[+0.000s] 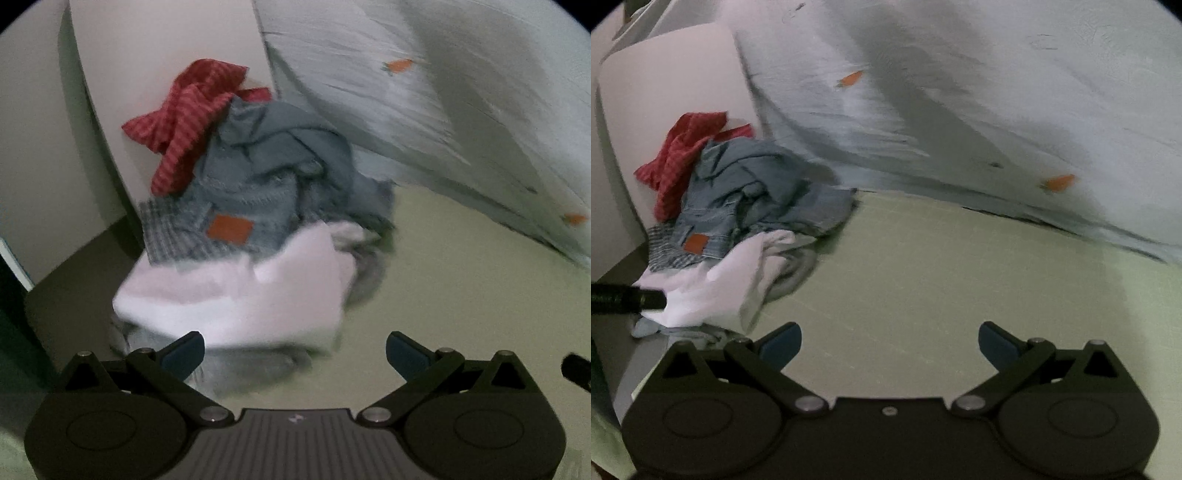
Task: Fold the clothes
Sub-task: 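Reach the left tool into the pile and grasp the red checked shorts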
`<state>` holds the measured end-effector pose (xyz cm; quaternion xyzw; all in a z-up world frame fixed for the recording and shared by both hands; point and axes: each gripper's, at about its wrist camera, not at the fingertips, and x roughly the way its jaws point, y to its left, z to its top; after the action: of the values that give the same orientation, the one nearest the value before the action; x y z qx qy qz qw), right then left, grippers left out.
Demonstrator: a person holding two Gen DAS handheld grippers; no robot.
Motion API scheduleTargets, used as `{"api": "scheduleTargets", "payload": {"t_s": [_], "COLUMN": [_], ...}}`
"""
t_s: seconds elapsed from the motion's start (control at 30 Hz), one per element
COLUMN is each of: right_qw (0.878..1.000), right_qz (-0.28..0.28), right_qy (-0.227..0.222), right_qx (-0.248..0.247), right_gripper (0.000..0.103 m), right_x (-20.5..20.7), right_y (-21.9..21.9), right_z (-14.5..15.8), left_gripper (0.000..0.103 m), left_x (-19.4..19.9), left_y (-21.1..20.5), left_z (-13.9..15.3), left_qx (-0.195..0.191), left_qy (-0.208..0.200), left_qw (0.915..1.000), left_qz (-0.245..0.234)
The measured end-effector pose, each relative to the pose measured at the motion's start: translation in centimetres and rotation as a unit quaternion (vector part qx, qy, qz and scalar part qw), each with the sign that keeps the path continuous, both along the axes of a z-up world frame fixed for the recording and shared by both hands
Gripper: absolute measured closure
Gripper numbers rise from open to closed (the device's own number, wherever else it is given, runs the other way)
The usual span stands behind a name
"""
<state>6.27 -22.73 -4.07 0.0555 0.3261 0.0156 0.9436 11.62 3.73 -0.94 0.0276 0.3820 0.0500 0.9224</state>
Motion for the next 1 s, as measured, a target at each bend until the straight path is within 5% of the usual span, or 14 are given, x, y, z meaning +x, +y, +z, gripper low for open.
{"api": "scheduleTargets", "payload": {"t_s": [0.13, 0.43, 0.67, 0.73, 0.77, 0.8, 1.0], "right_qw": [0.998, 0.997, 0.998, 0.998, 0.998, 0.997, 0.995], "right_qz": [0.032, 0.047, 0.011, 0.0, -0.005, -0.011, -0.044], "right_qy": [-0.018, -0.007, 0.03, 0.04, 0.045, 0.05, 0.081], "right_qx": [-0.053, -0.06, -0.054, -0.052, -0.05, -0.049, -0.042], "right_gripper": [0.0, 0.0, 0.0, 0.0, 0.0, 0.0, 0.0], "right_x": [5.7, 18.5, 20.9, 21.4, 21.7, 21.9, 23.3], "right_y": [2.1, 4.8, 2.8, 2.1, 1.8, 1.4, -0.6], "right_z": [0.8, -0.9, -4.0, -4.8, -5.2, -5.6, -8.0], "left_gripper": [0.0, 0.004, 0.037, 0.062, 0.094, 0.102, 0.103], "left_x": [5.6, 18.4, 24.1, 24.7, 24.9, 25.1, 23.3], "left_y": [2.9, 10.4, 12.6, 12.8, 12.8, 12.7, 10.4], "left_z": [0.6, 0.3, -0.7, -1.0, -1.1, -1.2, -0.6], "left_qx": [-0.009, -0.004, 0.011, 0.015, 0.016, 0.016, 0.022], "left_qy": [-0.014, -0.053, -0.076, -0.078, -0.077, -0.075, -0.088], "left_qw": [0.9991, 0.9898, 0.9868, 0.9858, 0.9853, 0.9849, 0.988], "left_qz": [0.04, 0.132, 0.143, 0.148, 0.151, 0.155, 0.125]}}
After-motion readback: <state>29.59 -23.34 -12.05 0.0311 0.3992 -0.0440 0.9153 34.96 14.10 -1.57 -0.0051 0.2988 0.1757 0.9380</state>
